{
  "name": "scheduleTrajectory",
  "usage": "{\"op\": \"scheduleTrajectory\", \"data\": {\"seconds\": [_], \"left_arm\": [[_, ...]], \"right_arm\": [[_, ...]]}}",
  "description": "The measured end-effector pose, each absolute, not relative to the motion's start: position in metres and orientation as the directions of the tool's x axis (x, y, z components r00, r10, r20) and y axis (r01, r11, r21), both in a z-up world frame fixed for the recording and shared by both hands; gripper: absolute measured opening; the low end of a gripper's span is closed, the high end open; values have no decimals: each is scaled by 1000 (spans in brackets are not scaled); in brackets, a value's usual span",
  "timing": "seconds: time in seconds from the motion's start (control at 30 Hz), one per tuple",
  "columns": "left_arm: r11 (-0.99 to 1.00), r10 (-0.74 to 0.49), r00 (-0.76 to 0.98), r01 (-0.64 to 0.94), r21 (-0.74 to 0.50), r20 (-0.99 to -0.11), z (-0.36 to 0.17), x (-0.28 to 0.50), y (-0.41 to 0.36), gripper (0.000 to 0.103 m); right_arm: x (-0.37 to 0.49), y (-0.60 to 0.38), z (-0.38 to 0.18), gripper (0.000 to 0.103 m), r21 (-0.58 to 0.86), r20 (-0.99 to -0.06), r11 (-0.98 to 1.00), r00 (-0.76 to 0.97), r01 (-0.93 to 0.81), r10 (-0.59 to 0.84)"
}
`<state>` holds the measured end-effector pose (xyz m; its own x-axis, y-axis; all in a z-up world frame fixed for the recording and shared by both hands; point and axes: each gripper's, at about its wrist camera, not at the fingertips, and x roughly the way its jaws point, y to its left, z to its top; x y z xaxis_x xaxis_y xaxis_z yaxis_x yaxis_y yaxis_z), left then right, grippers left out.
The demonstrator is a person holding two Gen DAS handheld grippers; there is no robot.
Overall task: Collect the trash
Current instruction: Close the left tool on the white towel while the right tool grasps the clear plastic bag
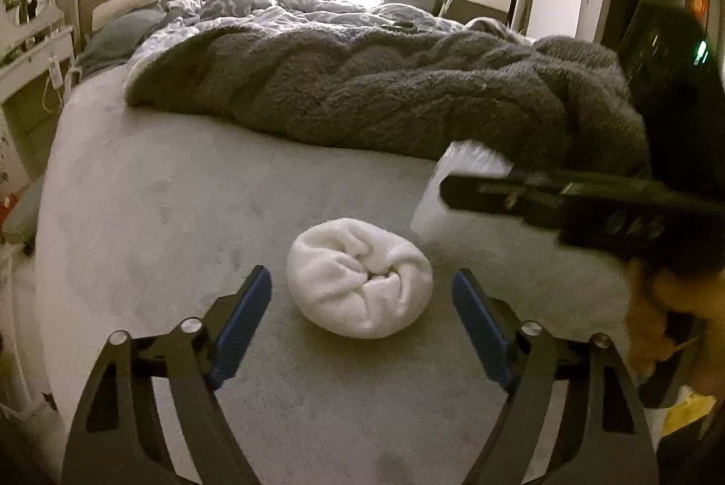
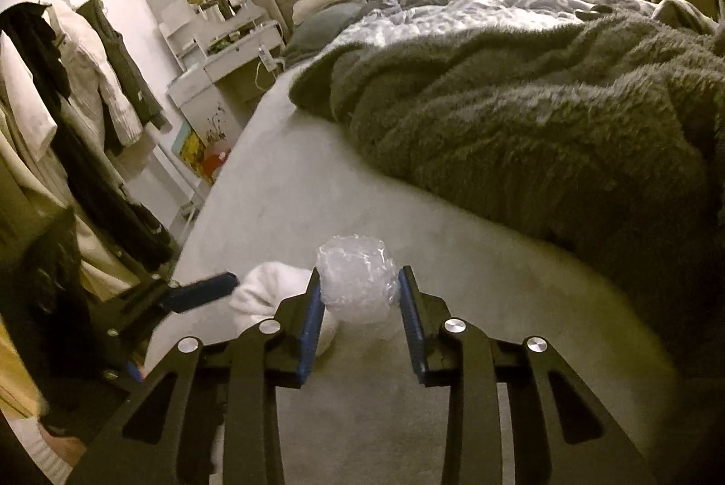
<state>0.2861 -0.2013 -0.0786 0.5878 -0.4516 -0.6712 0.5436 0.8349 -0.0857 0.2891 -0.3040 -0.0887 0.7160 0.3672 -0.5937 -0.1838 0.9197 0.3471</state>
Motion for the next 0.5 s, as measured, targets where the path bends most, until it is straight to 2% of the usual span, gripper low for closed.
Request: {"op": "scheduleTrajectory", "data": {"seconds": [0.37,0.5], "left_arm": [[855,-429,593,509,-96,-681,-81,295,-212,83],[873,-389,600,482,-72,-699,-86,301,-217,74]], "right_arm": [[278,-310,-74,33,351,-565,919,743,-178,360],[273,-321,-73,33,354,-562,919,746,-174,358]]}}
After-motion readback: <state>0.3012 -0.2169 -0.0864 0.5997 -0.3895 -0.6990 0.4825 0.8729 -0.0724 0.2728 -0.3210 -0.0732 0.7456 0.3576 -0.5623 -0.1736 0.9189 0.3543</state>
